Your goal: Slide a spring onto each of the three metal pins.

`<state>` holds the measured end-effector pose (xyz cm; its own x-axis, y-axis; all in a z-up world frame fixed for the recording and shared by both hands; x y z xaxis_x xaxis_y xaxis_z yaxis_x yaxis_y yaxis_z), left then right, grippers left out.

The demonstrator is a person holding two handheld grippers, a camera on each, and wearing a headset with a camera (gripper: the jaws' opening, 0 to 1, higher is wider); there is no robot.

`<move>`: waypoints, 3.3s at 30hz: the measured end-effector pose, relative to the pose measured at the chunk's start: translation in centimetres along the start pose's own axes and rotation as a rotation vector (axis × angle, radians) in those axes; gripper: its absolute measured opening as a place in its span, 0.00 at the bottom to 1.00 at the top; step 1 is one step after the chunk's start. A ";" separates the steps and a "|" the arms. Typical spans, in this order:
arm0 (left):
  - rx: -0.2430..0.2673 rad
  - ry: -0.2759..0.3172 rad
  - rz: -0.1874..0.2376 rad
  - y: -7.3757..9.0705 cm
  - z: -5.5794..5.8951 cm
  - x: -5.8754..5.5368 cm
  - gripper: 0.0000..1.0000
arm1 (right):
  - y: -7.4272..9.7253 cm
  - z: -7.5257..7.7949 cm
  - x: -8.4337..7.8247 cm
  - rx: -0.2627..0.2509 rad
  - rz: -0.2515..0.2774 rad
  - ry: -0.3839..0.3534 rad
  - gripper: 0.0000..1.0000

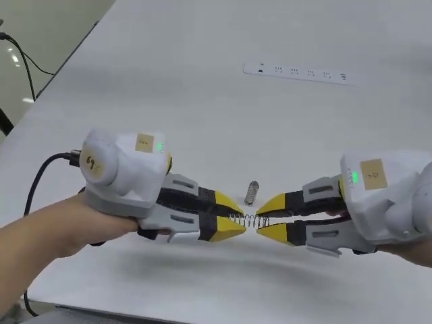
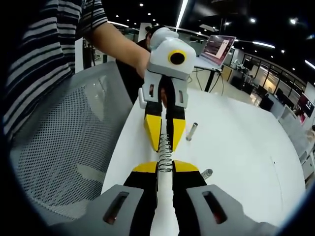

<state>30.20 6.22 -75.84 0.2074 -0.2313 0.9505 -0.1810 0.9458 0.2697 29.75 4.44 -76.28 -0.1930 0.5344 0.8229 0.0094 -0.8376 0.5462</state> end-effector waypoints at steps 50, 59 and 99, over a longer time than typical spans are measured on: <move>-0.014 -0.011 -0.013 -0.5 0.6 0.0 0.02 | 0.0 -0.2 5.5 -0.007 0.131 -0.045 0.07; -0.020 -0.019 -0.024 -0.4 0.7 0.0 0.03 | -0.4 -0.2 5.8 -0.019 0.157 -0.053 0.07; 0.058 0.066 -0.019 1.8 -0.1 -0.5 0.19 | -0.4 0.8 5.5 -0.046 0.148 -0.059 0.06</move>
<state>29.83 8.01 -75.83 0.2738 -0.2316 0.9335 -0.2316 0.9262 0.2977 29.44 7.82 -71.89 -0.1352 0.4093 0.9023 -0.0113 -0.9113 0.4116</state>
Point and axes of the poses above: the centre of the closed fingertips' face, and the gripper's own axes: y roughly backward along the fingers, z roughly to its right, x roughly out of its top, the point moved 1 cm from there along y, roughly backward along the fingers, and after that the axes turned 5 degrees about z, right-handed, at the moved point
